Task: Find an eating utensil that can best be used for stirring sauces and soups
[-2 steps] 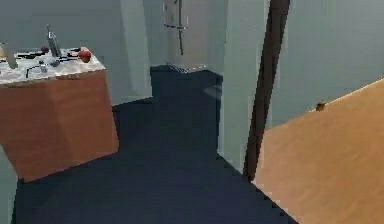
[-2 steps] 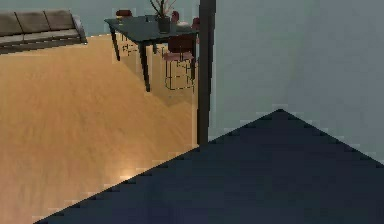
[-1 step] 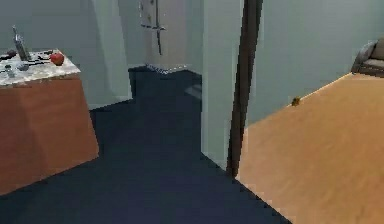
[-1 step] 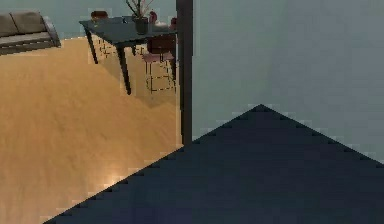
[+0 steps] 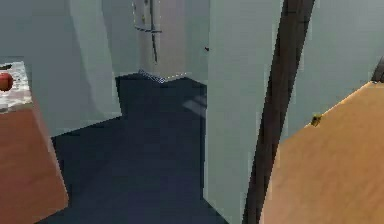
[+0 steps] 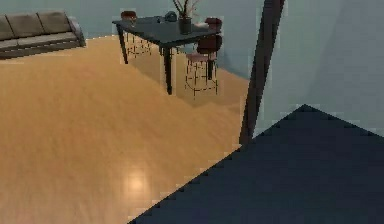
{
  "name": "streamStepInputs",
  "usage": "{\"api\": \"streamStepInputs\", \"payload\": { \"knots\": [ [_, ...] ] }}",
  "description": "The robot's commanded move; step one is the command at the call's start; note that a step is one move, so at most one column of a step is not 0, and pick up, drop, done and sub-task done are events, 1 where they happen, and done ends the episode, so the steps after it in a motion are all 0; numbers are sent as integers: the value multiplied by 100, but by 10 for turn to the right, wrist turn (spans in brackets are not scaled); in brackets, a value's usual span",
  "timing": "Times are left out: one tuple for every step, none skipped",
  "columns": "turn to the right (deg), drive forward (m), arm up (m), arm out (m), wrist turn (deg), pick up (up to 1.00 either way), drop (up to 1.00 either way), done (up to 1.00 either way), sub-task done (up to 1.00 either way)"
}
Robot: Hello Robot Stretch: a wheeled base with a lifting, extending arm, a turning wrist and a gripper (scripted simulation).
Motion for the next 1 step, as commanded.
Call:
{"api": "streamStepInputs", "payload": {
  "knots": [
    [-210, 0, 0, 0, 0, 0, 0, 0, 0]
  ]
}}
